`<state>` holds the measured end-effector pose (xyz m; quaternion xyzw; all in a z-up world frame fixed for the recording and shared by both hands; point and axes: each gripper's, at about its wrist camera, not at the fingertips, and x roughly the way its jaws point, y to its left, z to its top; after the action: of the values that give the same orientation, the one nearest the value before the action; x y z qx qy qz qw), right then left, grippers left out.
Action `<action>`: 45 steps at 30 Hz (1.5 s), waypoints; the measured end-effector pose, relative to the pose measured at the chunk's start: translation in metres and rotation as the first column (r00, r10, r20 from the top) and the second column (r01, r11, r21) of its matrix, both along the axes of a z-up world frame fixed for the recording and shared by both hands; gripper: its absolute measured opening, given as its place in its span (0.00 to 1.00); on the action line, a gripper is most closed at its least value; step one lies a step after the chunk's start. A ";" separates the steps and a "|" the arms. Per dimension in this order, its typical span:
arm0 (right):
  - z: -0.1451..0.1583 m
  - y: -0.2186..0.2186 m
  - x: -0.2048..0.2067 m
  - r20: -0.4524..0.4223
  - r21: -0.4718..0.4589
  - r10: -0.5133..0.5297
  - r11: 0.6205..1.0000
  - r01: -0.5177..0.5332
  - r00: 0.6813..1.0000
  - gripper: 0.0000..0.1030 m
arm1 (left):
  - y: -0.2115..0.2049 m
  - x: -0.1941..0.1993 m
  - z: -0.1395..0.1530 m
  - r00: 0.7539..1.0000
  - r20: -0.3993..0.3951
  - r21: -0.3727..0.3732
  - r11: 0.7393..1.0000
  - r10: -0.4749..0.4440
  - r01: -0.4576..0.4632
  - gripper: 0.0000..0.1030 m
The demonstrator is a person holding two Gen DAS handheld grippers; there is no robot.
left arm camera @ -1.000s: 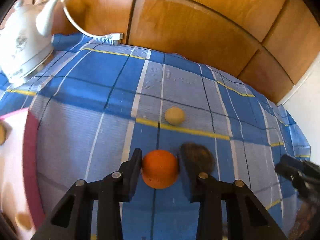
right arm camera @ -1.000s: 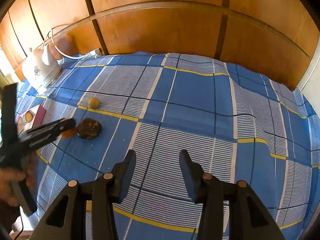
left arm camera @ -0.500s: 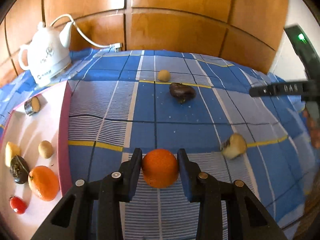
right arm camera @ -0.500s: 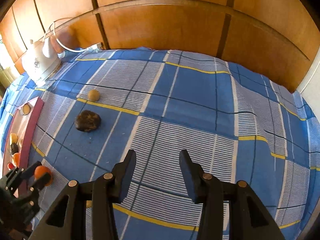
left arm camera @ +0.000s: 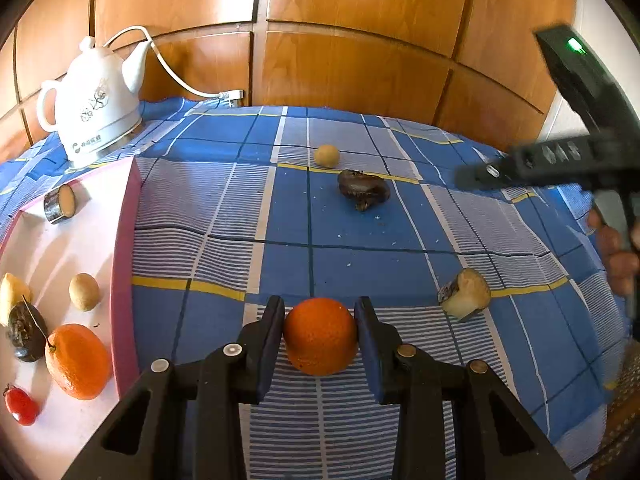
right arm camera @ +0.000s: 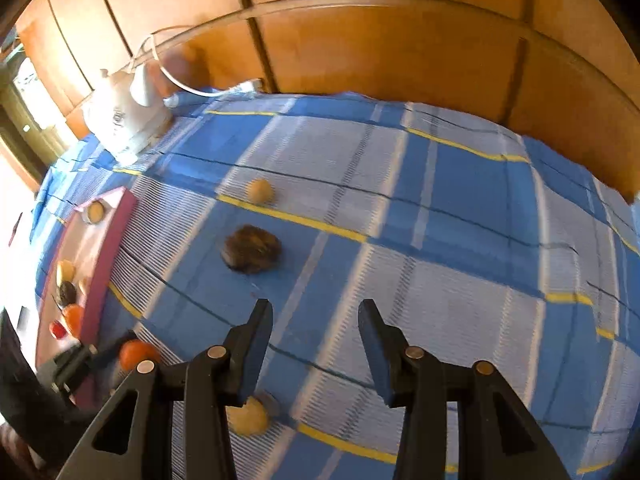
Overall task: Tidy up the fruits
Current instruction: 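Grasp the small tan round fruit with the right gripper while the left holds the orange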
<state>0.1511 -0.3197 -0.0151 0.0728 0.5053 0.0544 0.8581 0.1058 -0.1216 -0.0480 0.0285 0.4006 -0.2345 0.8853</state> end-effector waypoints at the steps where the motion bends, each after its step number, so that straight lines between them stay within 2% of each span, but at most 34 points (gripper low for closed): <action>1: 0.000 0.006 0.007 0.007 0.002 0.009 1.000 -0.009 1.000 0.44 | 0.000 0.000 0.000 1.000 0.000 -0.003 1.000 0.000 0.000 0.35; 9: -0.013 0.050 0.075 -0.003 -0.019 0.052 0.998 -0.052 0.999 0.44 | 0.005 -0.003 -0.001 1.000 0.000 -0.027 1.000 -0.003 0.003 0.35; 13: -0.027 0.058 0.105 -0.045 -0.040 0.041 0.998 -0.043 0.998 0.44 | 0.008 -0.003 -0.001 1.000 -0.004 -0.038 0.999 -0.003 0.002 0.35; 20: -0.048 0.065 0.136 -0.099 -0.010 0.016 1.000 -0.017 0.995 0.44 | 0.008 -0.003 -0.002 1.000 -0.007 -0.046 0.999 -0.002 0.002 0.35; 22: -0.055 0.070 0.141 -0.114 -0.025 0.024 0.999 -0.027 0.993 0.26 | 0.008 -0.003 -0.002 1.000 -0.009 -0.047 0.999 -0.003 0.002 0.35; 23: -0.056 0.071 0.141 -0.110 -0.047 0.024 0.998 -0.029 0.994 0.26 | 0.008 -0.003 -0.002 1.000 -0.011 -0.049 0.999 -0.002 0.001 0.36; 26: -0.044 0.066 0.135 -0.063 -0.028 0.009 1.000 -0.010 0.998 0.26 | 0.009 -0.002 -0.003 1.000 -0.016 -0.052 0.999 -0.003 0.002 0.36; 29: -0.031 0.060 0.119 -0.043 -0.062 0.039 0.997 -0.042 0.998 0.26 | 0.009 -0.002 -0.003 1.000 -0.015 -0.048 0.999 -0.003 0.002 0.36; 34: -0.019 0.025 0.075 -0.054 -0.114 0.031 0.993 -0.037 0.998 0.26 | 0.008 0.000 -0.004 1.000 -0.015 -0.047 0.999 0.000 0.000 0.36; 41: -0.033 -0.026 0.001 -0.139 -0.182 -0.027 0.983 0.001 0.990 0.26 | 0.009 0.003 -0.002 1.000 -0.029 -0.053 0.999 0.004 -0.005 0.35; 45: -0.048 -0.039 -0.016 -0.157 -0.182 -0.052 0.983 0.023 0.986 0.26 | 0.014 0.004 -0.001 0.998 -0.057 -0.073 0.997 0.009 -0.013 0.35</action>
<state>0.1355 -0.3586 -0.0633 0.0088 0.5746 -0.0139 0.8183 0.1099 -0.1080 -0.0488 -0.0130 0.4168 -0.2450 0.8752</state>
